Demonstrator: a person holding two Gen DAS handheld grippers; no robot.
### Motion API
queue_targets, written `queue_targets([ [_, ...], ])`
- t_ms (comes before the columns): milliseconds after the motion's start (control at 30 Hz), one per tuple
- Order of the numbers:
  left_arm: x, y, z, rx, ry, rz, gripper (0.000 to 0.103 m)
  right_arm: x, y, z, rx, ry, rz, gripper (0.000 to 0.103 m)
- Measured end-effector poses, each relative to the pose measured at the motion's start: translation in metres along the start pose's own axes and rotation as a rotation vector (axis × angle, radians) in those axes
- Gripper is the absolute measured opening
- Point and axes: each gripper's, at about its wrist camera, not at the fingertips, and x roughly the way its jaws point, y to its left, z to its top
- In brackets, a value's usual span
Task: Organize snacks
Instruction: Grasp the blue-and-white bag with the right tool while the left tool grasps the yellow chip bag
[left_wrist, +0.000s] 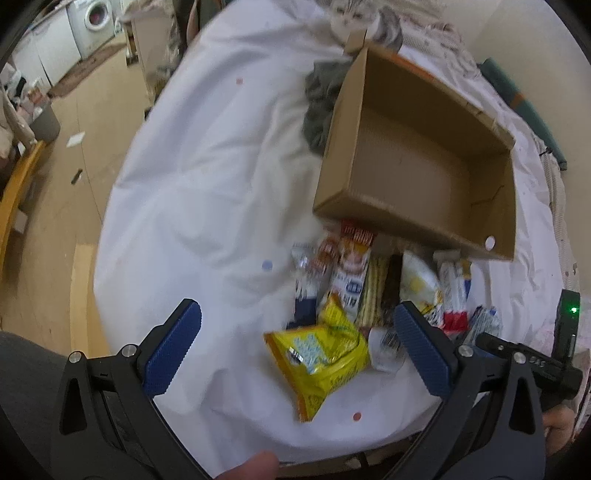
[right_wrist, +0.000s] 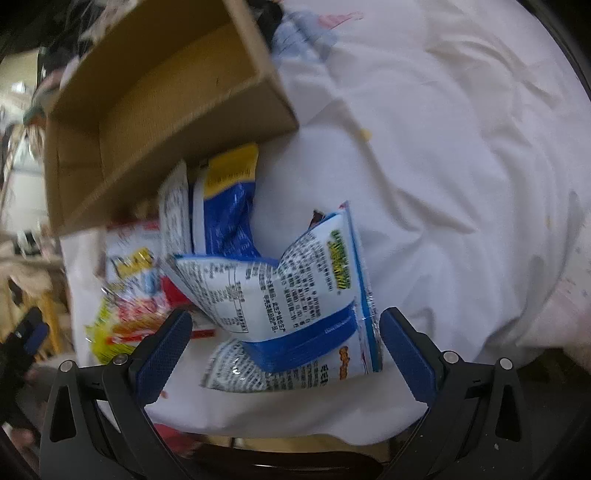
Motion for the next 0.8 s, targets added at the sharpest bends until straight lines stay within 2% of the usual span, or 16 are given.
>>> queue_targets([
  [67, 0.008, 0.001, -0.009, -0.021, 0.029, 0.007, 0.103, 0.009, 0.003, -0.002, -0.014, 0.002, -0.075, 0.102],
  [100, 0.013, 0.000, -0.012, -0.023, 0.048, 0.008, 0.103, 0.012, 0.003, -0.002, -0.011, 0.008, -0.080, 0.099],
  [133, 0.019, -0.002, -0.015, -0.021, 0.071, 0.006, 0.103, 0.012, 0.005, -0.002, -0.019, 0.009, -0.076, 0.090],
  [167, 0.024, -0.004, -0.018, -0.015, 0.093, 0.003, 0.103, 0.012, 0.007, -0.002, -0.029, 0.006, -0.080, 0.090],
  [200, 0.032, -0.008, -0.023, -0.008, 0.121, 0.001, 0.103, 0.010, 0.009, -0.003, -0.034, 0.001, -0.088, 0.083],
  [233, 0.037, -0.011, -0.027, -0.001, 0.137, 0.003, 0.103, 0.009, 0.011, -0.005, -0.042, -0.003, -0.081, 0.065],
  [267, 0.041, -0.014, -0.031, 0.008, 0.148, 0.007, 0.103, 0.009, 0.013, -0.004, -0.045, 0.002, -0.065, 0.061],
  [367, 0.053, -0.020, -0.038, 0.012, 0.175, 0.013, 0.095, 0.002, 0.017, -0.010, -0.057, -0.028, -0.053, 0.056],
  [433, 0.059, -0.023, -0.040, 0.023, 0.188, 0.019, 0.081, -0.009, 0.023, -0.015, -0.062, -0.056, -0.030, 0.054],
  [467, 0.062, -0.023, -0.041, 0.025, 0.192, 0.019, 0.078, -0.014, 0.024, -0.019, -0.061, -0.068, -0.023, 0.053],
  [633, 0.063, -0.020, -0.044, 0.009, 0.207, -0.048, 0.047, -0.042, 0.028, -0.031, -0.049, -0.156, 0.044, 0.053],
  [733, 0.057, -0.019, -0.051, 0.026, 0.222, -0.079, 0.040, -0.059, 0.024, -0.033, -0.033, -0.185, 0.101, 0.053],
  [800, 0.043, -0.016, -0.054, 0.036, 0.192, -0.073, 0.039, -0.070, 0.018, -0.031, -0.039, -0.213, 0.120, 0.053],
])
